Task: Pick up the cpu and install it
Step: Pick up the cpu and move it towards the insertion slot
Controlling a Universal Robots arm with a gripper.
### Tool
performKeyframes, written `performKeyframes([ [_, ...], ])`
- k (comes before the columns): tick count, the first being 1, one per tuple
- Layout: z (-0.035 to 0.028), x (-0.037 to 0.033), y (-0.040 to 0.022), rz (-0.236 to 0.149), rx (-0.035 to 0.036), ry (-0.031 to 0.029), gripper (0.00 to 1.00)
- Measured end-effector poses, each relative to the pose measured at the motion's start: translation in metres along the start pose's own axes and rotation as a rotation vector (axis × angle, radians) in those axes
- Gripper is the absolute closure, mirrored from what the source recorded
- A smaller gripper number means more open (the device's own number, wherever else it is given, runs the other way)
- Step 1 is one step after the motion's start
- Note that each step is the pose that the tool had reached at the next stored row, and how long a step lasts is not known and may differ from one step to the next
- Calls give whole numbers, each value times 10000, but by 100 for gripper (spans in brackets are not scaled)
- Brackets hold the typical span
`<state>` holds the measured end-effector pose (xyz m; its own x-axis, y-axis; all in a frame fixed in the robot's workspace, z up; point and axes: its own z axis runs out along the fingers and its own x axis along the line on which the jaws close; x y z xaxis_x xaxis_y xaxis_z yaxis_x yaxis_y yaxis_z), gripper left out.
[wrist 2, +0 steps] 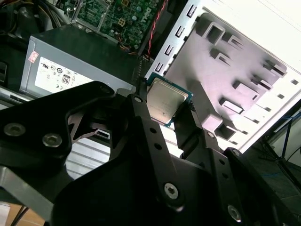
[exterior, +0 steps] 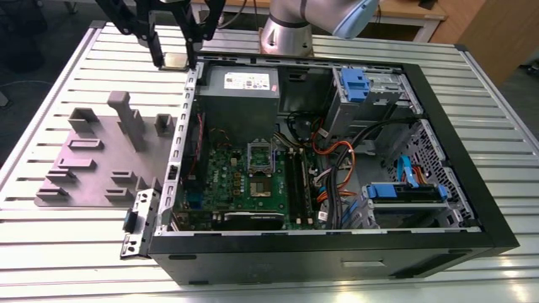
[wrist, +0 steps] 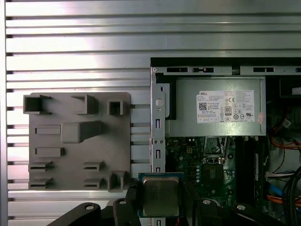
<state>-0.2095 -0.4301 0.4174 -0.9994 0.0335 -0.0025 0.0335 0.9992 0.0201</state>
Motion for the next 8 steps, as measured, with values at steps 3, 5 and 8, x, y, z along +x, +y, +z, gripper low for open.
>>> performKeyframes([
  [3, 0, -26, 1, 1, 0, 0, 53],
  [5, 0, -52, 2, 0, 0, 0, 53],
  [8, 0, -97, 3, 1, 0, 0, 53],
])
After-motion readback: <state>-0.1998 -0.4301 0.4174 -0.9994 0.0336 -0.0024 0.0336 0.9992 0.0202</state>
